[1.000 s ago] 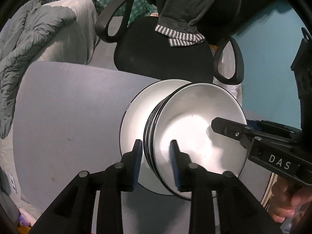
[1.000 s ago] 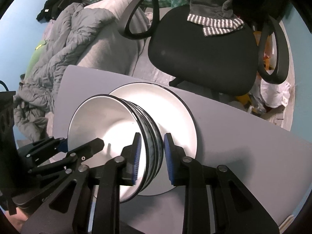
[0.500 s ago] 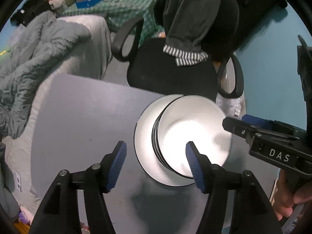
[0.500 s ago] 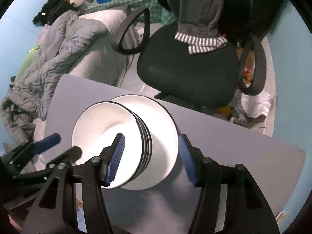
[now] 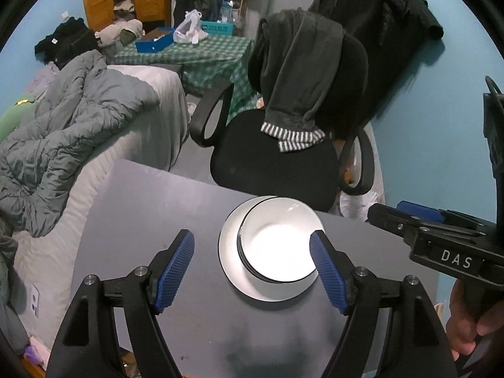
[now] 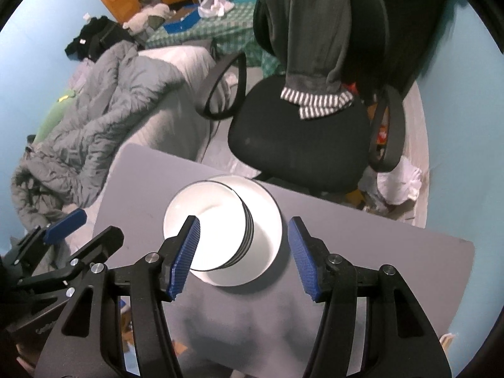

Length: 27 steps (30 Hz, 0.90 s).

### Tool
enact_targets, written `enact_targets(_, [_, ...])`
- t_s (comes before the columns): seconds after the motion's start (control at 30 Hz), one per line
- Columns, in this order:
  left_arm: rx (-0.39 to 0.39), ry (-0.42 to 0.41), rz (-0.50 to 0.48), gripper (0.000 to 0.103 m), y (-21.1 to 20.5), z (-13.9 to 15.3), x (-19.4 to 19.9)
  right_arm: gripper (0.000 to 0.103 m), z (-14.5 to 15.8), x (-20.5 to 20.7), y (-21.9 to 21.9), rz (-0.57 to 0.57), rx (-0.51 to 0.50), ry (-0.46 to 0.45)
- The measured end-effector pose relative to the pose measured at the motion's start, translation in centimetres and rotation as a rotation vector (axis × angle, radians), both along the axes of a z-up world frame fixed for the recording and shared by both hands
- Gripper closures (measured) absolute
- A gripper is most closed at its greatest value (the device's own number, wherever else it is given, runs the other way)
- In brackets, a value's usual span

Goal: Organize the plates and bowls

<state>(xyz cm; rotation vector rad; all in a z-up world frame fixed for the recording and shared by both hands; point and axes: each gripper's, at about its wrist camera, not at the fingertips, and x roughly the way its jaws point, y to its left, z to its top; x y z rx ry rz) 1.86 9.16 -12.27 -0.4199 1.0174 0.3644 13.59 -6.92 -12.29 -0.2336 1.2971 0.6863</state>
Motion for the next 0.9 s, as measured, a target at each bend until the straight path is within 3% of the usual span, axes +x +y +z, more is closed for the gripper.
enact_targets(0.47, [0.062, -0.055, -0.030, 0.022, -2.5, 5.7, -1.8, 0.045, 6.2, -1.9, -2.0, -0.035, 0.058, -0.096])
enact_targets(0.9, [0.065, -0.086, -0.011, 0.022, -4.9, 8.0, -3.7, 0.045, 8.3, -3.8, -4.6, -0.061, 0.060, -0.120])
